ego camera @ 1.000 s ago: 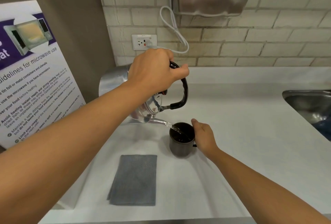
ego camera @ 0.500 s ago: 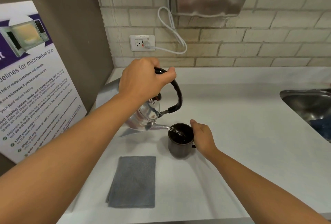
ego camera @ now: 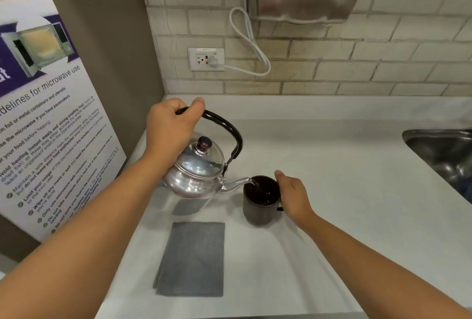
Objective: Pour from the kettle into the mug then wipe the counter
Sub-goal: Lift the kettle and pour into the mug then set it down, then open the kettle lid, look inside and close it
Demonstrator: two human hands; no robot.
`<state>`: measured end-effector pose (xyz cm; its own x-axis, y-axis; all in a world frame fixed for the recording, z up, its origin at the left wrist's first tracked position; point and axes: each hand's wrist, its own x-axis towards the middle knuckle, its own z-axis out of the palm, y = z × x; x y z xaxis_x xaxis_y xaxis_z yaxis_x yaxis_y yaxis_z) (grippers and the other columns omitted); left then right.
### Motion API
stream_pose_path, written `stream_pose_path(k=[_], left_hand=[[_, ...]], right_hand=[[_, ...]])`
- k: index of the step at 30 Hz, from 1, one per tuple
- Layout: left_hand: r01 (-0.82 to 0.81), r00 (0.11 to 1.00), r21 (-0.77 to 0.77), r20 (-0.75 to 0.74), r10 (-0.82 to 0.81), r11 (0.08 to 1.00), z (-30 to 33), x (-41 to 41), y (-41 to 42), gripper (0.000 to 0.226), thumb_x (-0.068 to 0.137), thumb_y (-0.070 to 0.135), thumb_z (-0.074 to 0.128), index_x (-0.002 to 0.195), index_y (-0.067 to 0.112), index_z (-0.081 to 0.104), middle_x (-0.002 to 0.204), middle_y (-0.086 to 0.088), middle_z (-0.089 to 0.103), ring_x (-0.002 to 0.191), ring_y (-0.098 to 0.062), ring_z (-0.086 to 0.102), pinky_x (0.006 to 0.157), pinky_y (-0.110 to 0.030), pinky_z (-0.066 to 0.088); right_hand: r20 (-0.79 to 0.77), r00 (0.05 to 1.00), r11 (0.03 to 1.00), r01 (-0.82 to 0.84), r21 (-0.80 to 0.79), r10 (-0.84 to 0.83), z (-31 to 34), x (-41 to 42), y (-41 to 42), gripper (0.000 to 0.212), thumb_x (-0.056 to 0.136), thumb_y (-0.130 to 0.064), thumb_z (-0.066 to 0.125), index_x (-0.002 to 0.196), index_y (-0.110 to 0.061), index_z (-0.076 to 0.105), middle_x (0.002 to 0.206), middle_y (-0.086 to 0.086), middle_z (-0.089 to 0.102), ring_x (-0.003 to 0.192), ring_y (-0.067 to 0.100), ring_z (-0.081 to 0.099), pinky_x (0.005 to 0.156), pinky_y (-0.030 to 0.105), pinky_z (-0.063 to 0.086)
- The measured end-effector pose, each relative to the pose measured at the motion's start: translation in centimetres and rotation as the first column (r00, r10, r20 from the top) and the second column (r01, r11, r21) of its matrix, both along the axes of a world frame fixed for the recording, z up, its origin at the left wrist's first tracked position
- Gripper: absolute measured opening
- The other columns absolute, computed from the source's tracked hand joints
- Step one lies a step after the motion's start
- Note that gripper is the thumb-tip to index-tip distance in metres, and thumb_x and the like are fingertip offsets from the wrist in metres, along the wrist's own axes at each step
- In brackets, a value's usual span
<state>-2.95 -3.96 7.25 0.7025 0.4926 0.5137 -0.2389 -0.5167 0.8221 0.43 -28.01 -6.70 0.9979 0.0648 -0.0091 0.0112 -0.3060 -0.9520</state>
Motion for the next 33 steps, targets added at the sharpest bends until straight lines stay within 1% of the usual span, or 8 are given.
stream_pose_path(k=[4,6,10,15,18,21,24,33], left_hand=[[-0.001,1.0,-0.139,-0.007,0.0,0.99,-0.7,0.1,0.7,0.053,0.083,0.038,0.067,0.044,0.022,0.034,0.035,0.013,0.027,0.037,-0.004,0.028,0.037,-0.016,0.026],[-0.026,1.0,-0.208,-0.021,0.023,0.978,-1.1,0.2,1.1,0.055,0.081,0.042,0.067,0.041,0.024,0.034,0.036,0.014,0.027,0.038,-0.004,0.027,0.038,-0.018,0.026],[-0.079,0.997,-0.427,-0.05,0.064,0.901,-1.6,0.7,2.4,0.052,0.071,0.052,0.065,0.044,0.023,0.032,0.049,0.002,0.029,0.047,-0.014,0.027,0.047,-0.03,0.024],[-0.109,0.992,-0.583,-0.016,0.123,0.805,-1.6,2.5,3.7,0.054,0.068,0.052,0.066,0.039,0.024,0.03,0.047,0.003,0.026,0.04,-0.012,0.025,0.039,-0.02,0.023],[-0.125,0.989,-0.595,-0.009,0.15,0.794,-2.1,4.2,4.3,0.051,0.069,0.054,0.066,0.047,0.022,0.033,0.048,-0.002,0.029,0.039,-0.014,0.029,0.035,-0.019,0.03],[-0.105,0.991,-0.588,0.001,0.131,0.802,-3.4,6.0,5.1,0.051,0.07,0.055,0.066,0.05,0.022,0.033,0.05,-0.003,0.028,0.04,-0.016,0.028,0.037,-0.024,0.028],[-0.121,0.991,-0.565,-0.017,0.135,0.816,-5.0,7.8,6.2,0.051,0.071,0.055,0.066,0.047,0.021,0.037,0.045,0.003,0.029,0.044,-0.018,0.029,0.042,-0.029,0.03],[-0.198,0.98,-0.518,-0.107,0.167,0.832,-9.9,10.7,7.9,0.052,0.076,0.054,0.065,0.046,0.022,0.038,0.044,0.01,0.032,0.05,-0.02,0.037,0.051,-0.04,0.04]], right_hand=[[-0.016,0.999,0.999,-0.041,-0.026,0.041,0.1,0.0,-0.3,0.051,0.098,-0.035,0.042,0.055,-0.013,0.03,0.054,0.005,0.034,0.051,0.016,0.035,0.052,0.026,0.034],[-0.024,0.996,0.993,-0.088,-0.08,0.086,0.5,0.1,-0.7,0.048,0.098,-0.038,0.042,0.059,-0.01,0.034,0.06,0.009,0.037,0.057,0.019,0.037,0.058,0.031,0.032],[0.043,0.985,0.948,-0.146,-0.283,0.164,2.4,0.7,-1.1,0.05,0.098,-0.042,0.041,0.057,-0.013,0.036,0.056,0.002,0.044,0.053,0.016,0.04,0.057,0.03,0.035],[0.177,0.967,0.968,-0.148,-0.202,0.185,8.3,3.2,1.6,0.047,0.097,-0.043,0.043,0.065,-0.01,0.053,0.064,-0.003,0.056,0.06,0.012,0.05,0.063,0.028,0.04],[0.264,0.934,0.969,-0.222,-0.107,0.243,11.4,5.0,5.1,0.045,0.096,-0.045,0.044,0.075,-0.008,0.059,0.071,-0.005,0.06,0.069,0.012,0.054,0.072,0.03,0.044],[0.349,0.884,0.95,-0.286,-0.121,0.311,12.7,6.5,9.1,0.036,0.095,-0.045,0.045,0.08,-0.015,0.058,0.081,0.001,0.061,0.078,0.014,0.057,0.073,0.025,0.044],[0.39,0.834,0.921,-0.348,-0.178,0.39,12.1,7.9,12.2,0.025,0.095,-0.044,0.048,0.079,-0.025,0.052,0.083,-0.003,0.059,0.073,0.005,0.054,0.066,0.017,0.039],[0.402,0.795,0.887,-0.364,-0.283,0.455,6.8,11.6,14.8,0.029,0.095,-0.039,0.051,0.087,-0.012,0.052,0.072,0.0,0.052,0.064,0.012,0.048,0.062,0.024,0.039]])
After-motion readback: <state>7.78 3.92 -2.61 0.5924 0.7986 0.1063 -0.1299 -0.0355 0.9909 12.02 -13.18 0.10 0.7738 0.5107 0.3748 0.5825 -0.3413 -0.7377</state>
